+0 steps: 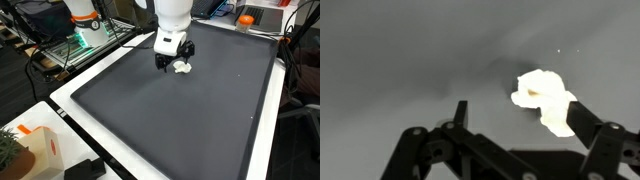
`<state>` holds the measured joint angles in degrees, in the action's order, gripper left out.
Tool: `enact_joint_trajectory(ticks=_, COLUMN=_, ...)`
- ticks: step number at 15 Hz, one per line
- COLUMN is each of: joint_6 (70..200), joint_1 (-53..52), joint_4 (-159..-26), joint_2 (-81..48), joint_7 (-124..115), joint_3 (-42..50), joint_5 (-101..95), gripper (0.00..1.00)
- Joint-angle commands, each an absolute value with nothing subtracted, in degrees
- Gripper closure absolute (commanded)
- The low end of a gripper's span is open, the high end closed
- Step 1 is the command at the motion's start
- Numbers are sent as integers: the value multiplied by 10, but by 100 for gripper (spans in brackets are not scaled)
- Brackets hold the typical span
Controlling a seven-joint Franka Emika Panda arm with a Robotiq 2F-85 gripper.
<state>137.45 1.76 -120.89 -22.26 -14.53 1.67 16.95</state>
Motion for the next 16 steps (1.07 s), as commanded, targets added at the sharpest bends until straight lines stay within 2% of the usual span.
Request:
enact_joint_trajectory(ticks=1, joint_6=1361, joint_1=21, joint_4=-1189, joint_2=-248, joint_7=-140, joint_3=17, joint_5=165, gripper=0)
enact_joint_trajectory(ticks=3, joint_6=1363, joint_1=18, joint_4=-1183, joint_2=-256, joint_7=-141, joint_3=15, joint_5=164, gripper=0)
enact_joint_trajectory(ticks=4, joint_6=1364, joint_1=17, joint_4=-1181, joint_2=-258, joint_7=-142, joint_3=15, joint_5=163, gripper=8)
enact_joint_trajectory(ticks=5, joint_6=1362, joint_1=17, joint_4=-1178, joint_2=-261, joint_7=-143, joint_3=15, joint_5=163, gripper=26)
enact_joint_trajectory(ticks=6, joint_6=1359, joint_1=17, joint_4=-1176, joint_2=-263, joint_7=-144, joint_3=15, joint_5=163, gripper=30)
enact_joint_trajectory(ticks=8, joint_6=1348, joint_1=16, joint_4=-1170, joint_2=-266, joint_7=-146, joint_3=14, joint_5=163, gripper=48)
enact_joint_trajectory(ticks=15, joint_6=1251, joint_1=17, joint_4=-1138, joint_2=-277, joint_7=-136, joint_3=0, joint_5=174, gripper=99)
enact_joint_trajectory(ticks=16, joint_6=1237, joint_1=15, joint_4=-1133, joint_2=-277, joint_7=-137, joint_3=-1, joint_5=172, gripper=100)
